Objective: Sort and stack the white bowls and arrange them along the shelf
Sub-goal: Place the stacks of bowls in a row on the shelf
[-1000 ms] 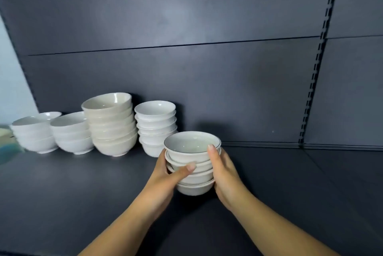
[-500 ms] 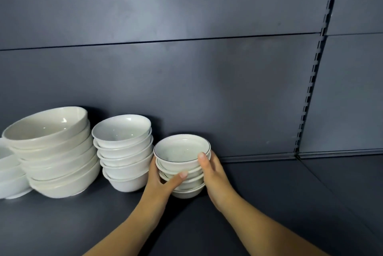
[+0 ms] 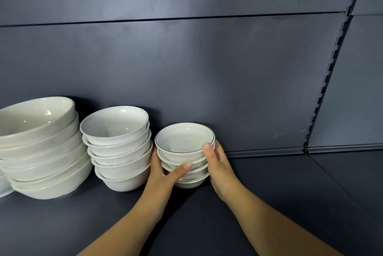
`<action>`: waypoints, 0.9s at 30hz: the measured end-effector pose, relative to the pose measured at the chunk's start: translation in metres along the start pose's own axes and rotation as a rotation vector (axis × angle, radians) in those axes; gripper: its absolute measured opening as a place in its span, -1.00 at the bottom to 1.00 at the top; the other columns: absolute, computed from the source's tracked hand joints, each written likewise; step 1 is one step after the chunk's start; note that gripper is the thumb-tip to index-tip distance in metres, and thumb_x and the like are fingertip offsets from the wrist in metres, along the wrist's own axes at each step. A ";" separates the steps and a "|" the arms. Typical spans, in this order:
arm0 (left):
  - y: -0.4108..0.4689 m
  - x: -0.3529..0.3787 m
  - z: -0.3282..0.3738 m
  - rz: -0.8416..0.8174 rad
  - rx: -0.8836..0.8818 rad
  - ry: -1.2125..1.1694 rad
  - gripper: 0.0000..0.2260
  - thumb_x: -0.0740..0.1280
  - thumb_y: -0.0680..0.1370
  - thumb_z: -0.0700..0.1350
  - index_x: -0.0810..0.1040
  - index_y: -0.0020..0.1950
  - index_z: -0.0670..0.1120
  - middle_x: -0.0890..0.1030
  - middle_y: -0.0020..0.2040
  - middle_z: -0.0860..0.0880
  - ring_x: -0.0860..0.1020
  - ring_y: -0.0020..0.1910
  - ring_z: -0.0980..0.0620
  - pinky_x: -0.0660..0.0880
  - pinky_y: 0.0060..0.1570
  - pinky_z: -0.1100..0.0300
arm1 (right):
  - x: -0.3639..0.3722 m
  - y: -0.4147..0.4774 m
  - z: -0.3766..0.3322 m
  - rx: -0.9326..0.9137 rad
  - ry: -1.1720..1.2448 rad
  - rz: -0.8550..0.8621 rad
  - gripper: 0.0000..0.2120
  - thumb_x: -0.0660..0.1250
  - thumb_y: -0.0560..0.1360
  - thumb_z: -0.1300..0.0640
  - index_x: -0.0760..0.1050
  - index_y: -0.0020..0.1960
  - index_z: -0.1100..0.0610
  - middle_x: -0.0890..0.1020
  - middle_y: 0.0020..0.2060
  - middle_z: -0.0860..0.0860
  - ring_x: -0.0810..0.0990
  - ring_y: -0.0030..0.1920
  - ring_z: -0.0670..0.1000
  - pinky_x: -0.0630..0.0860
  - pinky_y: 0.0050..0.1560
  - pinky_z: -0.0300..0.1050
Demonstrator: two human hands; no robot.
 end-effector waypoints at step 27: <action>-0.106 0.010 0.041 0.181 -0.082 0.365 -0.79 0.25 0.58 -0.17 0.43 0.19 0.02 0.51 -0.02 0.17 0.47 -0.05 0.29 0.35 -0.08 0.58 | -0.039 -0.118 -0.039 0.001 -0.398 0.255 -0.59 0.29 0.52 0.05 0.38 0.33 0.13 0.46 0.23 -0.05 0.42 0.18 -0.12 0.29 0.14 -0.30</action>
Point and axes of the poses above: each hand's wrist, its own y-axis towards the middle knuckle, its own x-axis out of the palm, z = x × y, the point moved 7 cm from there along y, towards the middle knuckle
